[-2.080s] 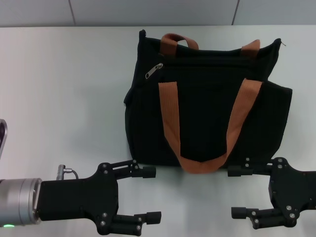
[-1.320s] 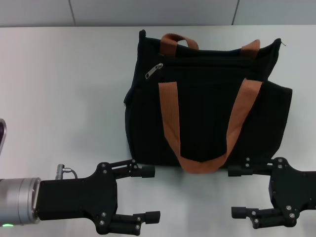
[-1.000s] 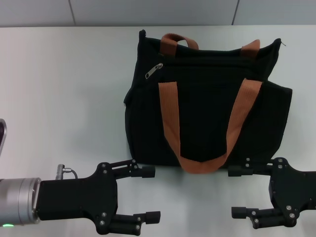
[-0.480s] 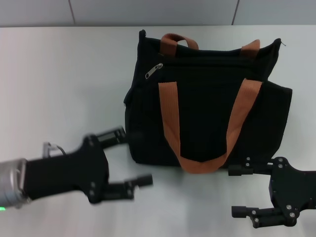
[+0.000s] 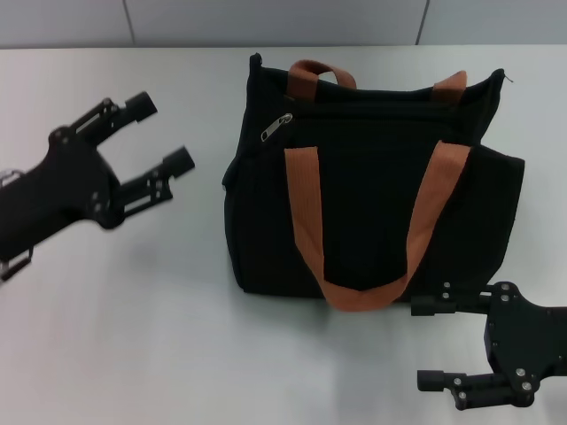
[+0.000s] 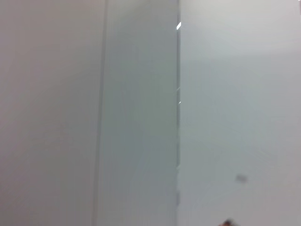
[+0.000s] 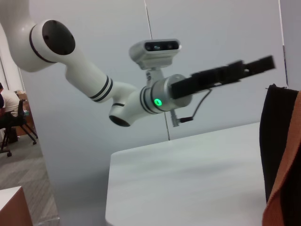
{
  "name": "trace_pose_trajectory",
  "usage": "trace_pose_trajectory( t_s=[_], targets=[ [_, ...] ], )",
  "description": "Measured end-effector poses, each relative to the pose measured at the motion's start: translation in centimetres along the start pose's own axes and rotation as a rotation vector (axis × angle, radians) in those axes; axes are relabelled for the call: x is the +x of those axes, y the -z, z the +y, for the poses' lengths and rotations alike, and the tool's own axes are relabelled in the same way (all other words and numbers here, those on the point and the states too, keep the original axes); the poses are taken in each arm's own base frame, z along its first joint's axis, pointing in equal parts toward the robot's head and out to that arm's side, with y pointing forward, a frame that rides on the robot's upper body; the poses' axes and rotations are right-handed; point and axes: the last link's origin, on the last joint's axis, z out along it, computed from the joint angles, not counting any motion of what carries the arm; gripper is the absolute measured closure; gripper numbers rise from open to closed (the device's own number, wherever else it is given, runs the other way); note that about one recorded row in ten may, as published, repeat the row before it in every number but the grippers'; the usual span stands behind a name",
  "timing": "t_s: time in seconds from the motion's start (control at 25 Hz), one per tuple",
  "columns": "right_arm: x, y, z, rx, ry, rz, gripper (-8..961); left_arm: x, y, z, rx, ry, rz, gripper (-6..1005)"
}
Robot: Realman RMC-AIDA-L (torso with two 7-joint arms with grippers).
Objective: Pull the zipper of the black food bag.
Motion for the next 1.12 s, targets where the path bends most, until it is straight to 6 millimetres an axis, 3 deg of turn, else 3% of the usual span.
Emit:
trace_pose_trajectory(
  t_s=[0.08, 0.24, 0.52, 1.12],
  targets=[
    [0.0, 0.0, 0.0, 0.000, 0.000, -0.001, 185, -0.8, -0.7, -2.0, 0.074, -0.008, -0.097, 276],
    [0.0, 0.0, 0.0, 0.000, 0.000, -0.003, 186, -1.9, -1.6, -2.9, 0.104, -0.016, -0.183, 284],
    [-0.1, 0.0, 0.0, 0.002, -0.004, -0.005, 186, -2.8, -4.1, -1.9, -0.032, -0.060, -0.274, 298],
    [-0.1, 0.0, 0.0, 0.002, -0.006, -0.009, 187, -2.8, -6.4, -3.0, -0.032, -0.145, -0.303, 328]
  ],
)
